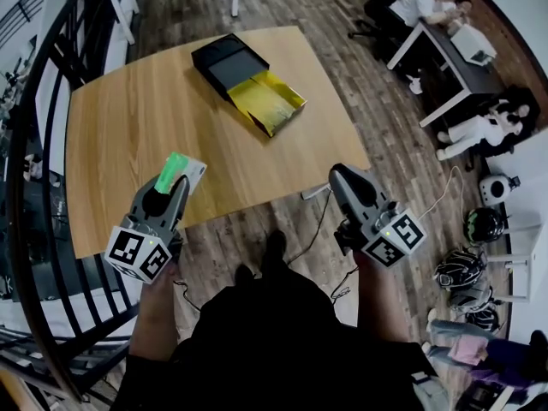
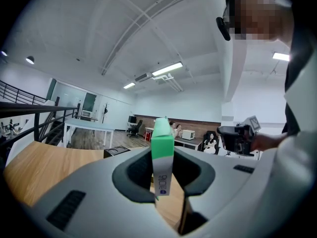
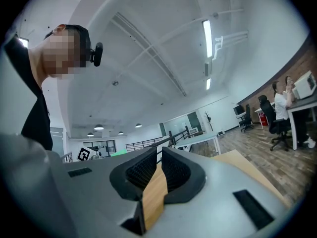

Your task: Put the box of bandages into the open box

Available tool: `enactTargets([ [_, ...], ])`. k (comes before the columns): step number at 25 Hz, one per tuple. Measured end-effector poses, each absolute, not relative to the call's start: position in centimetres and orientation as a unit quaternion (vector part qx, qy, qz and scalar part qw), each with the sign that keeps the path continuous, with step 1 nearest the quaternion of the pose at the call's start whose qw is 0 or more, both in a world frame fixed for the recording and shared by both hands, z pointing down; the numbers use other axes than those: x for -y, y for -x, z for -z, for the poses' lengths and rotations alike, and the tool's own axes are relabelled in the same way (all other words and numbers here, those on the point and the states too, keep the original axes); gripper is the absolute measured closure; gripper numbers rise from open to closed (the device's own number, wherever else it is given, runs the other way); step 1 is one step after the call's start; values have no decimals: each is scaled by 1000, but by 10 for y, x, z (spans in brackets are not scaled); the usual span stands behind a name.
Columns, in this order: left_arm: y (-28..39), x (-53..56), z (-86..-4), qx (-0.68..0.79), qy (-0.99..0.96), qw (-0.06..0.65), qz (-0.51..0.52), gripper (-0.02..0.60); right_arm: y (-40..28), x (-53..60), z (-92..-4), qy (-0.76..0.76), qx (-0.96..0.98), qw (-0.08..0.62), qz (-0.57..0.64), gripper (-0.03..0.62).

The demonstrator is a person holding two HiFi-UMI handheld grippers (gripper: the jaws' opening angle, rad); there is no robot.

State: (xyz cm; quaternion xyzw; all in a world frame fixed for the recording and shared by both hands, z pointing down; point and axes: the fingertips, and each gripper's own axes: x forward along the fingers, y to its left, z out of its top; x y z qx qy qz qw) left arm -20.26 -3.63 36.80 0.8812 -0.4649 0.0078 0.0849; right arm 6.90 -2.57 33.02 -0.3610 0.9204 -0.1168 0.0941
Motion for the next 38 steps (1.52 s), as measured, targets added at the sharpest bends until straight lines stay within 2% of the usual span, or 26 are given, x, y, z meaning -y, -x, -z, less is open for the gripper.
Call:
enactTargets([
  [19,109,147,-352,476,-876,72,-13,489,-146,148,-338,319,-930,130,130,553],
  [38,123,242,-370,436,-894,102,-3,489,-104,230,-334,334,-928,102,127,553],
])
